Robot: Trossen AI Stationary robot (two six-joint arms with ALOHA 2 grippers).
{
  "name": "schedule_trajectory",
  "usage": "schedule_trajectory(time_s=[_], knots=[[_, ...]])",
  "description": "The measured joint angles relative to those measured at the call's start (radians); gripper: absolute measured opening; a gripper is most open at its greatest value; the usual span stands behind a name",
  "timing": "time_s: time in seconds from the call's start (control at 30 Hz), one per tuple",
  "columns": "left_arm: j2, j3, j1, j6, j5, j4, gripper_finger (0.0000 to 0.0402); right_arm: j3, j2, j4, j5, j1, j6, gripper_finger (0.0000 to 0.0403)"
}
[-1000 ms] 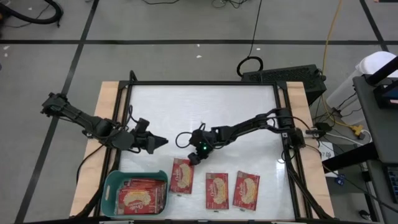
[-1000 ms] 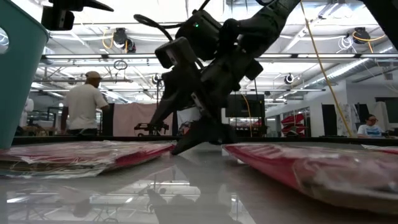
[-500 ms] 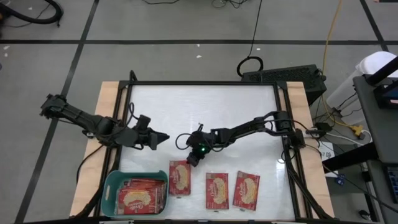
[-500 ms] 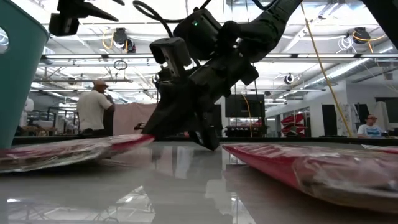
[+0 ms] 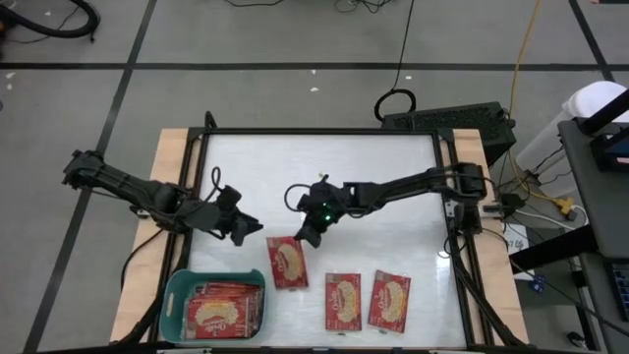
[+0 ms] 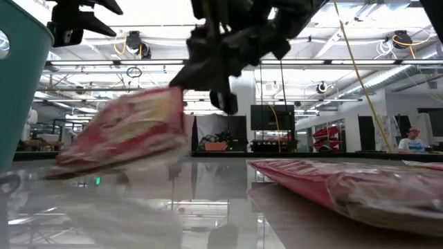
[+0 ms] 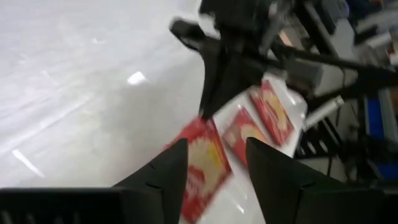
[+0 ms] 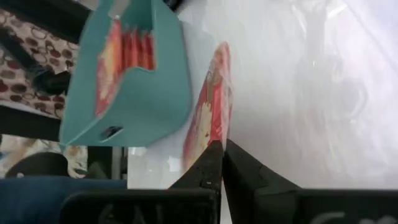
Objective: Sort popcorn bags into baskets
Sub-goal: Put the red popcorn bag into the green bin
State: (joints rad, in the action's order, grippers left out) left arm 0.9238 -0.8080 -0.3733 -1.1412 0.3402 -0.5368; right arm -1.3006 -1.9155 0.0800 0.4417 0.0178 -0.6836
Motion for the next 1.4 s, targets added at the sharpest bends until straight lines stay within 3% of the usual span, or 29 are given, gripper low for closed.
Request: schedule_trajectory(time_s=[0.23,0.43,0.7,0.87,1.17,1.27,1.4], knots=[[-0.037,0.000,0.095,0.141,-0.186,-0.034,0.0227,0.000,0.079,-0.077,-0.027,0.007,0.132,0.0000],[-0.033,0.000,0.208,0.379,-0.293,-0.033,0.0268,0.000,0.114,-0.123,-0.081,0.017,0.166,0.0000],[0.055,0.000,0.339,0.661,-0.386,0.024,0.0284,-0.001,0.127,-0.116,-0.101,0.027,0.180,0.0000],[0.174,0.000,0.387,0.757,-0.489,0.103,0.0268,-0.001,0.127,-0.110,-0.103,0.027,0.182,0.0000],[0.358,0.000,0.401,0.781,-0.695,0.149,0.0220,-0.001,0.127,-0.110,-0.104,0.027,0.200,0.0000],[0.400,0.000,0.400,0.778,-0.734,0.155,0.0177,-0.001,0.127,-0.108,-0.104,0.031,0.202,0.0000],[0.422,0.000,0.394,0.770,-0.767,0.193,0.0085,-0.001,0.127,-0.108,-0.118,0.039,0.201,0.0000]])
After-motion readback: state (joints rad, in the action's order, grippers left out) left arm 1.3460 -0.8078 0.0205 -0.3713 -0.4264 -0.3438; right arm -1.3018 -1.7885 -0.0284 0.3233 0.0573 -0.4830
